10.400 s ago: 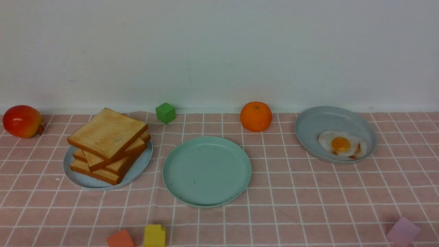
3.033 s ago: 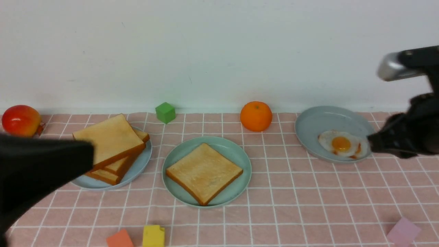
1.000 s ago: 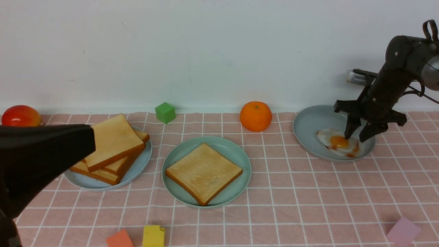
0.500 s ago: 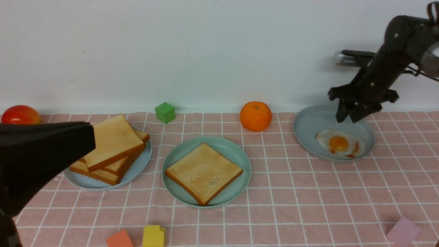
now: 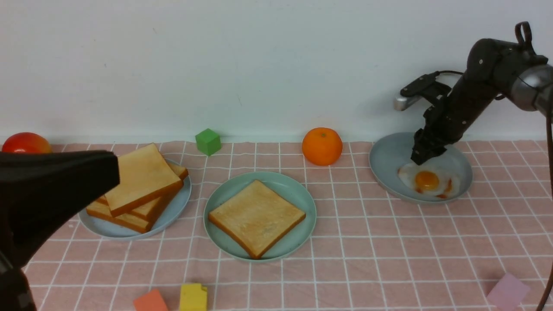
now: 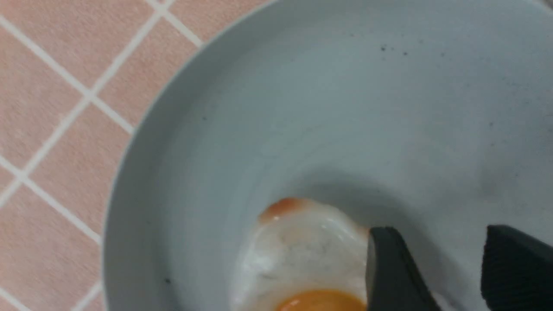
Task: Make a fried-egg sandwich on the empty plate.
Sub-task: Use the right arm to grab a fried egg
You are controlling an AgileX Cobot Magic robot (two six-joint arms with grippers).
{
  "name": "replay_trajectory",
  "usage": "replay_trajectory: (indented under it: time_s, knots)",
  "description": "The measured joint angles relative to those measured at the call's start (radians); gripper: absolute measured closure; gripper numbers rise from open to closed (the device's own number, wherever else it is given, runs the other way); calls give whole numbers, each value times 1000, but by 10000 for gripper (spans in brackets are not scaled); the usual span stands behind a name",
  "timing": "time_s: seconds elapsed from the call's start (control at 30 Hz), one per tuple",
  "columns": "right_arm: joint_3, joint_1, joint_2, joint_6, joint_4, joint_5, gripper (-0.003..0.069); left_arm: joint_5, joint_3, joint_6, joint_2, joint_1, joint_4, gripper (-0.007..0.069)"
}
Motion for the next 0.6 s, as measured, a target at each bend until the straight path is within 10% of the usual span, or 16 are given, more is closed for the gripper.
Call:
replay_trajectory:
  time_s: [0.6]
  knots:
    - [-8, -59, 22, -188, 163, 13, 295, -8, 0, 1, 1, 0, 41, 630]
